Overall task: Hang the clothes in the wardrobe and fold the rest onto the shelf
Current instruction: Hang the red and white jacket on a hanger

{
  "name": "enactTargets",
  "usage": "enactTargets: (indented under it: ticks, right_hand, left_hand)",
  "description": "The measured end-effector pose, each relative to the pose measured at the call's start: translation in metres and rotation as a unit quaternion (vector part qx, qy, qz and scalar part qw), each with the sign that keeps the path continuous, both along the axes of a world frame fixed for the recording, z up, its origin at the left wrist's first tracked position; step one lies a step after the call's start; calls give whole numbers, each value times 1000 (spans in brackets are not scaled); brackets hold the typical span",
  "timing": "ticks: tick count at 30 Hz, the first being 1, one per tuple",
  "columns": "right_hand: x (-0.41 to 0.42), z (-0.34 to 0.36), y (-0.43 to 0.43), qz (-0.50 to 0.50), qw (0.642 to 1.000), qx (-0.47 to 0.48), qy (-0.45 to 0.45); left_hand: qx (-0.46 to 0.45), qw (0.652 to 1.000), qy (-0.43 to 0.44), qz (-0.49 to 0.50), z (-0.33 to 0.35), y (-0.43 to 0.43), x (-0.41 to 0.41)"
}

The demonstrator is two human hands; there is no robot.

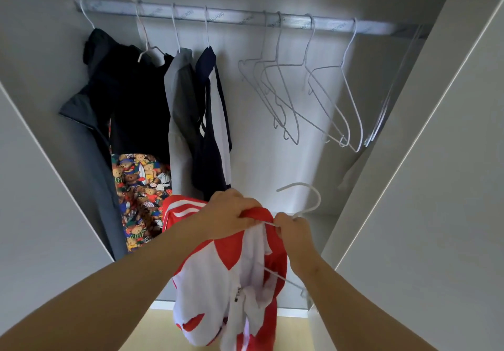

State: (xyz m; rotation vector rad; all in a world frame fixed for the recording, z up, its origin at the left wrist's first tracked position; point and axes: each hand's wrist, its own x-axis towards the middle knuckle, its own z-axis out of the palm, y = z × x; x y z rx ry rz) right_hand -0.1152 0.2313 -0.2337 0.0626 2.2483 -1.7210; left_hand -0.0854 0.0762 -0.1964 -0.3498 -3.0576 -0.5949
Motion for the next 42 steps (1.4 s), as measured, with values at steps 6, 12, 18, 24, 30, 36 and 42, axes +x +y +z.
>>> enactTargets:
  ticks: [6,12,18,24,30,36,42]
  right_hand:
    - [2,18,2,13,997,9,79]
    - [7,20,11,-125,937,34,323]
    - [8,-6,14,-85,985,40,145]
    - [3,-18,9,26,992,109,-49]
    - [6,-21,9,71,988,43,-128]
    - [-12,-13,18,-30,943,-231,-237]
    - [-19,-7,31,-41,911,-307,-272]
  left_hand:
    - [-95,991,92,16,-14,0,1]
    - [22,977,185,101,-8,0,-2]
    - [69,956,257,122,24,-3,1]
    - [111,956,263,71,58,-2,14]
    - [160,943,281,84,75,-23,25]
    - [147,944,264,131,60,-63,32]
    - [146,947,246,146,48,-80,40]
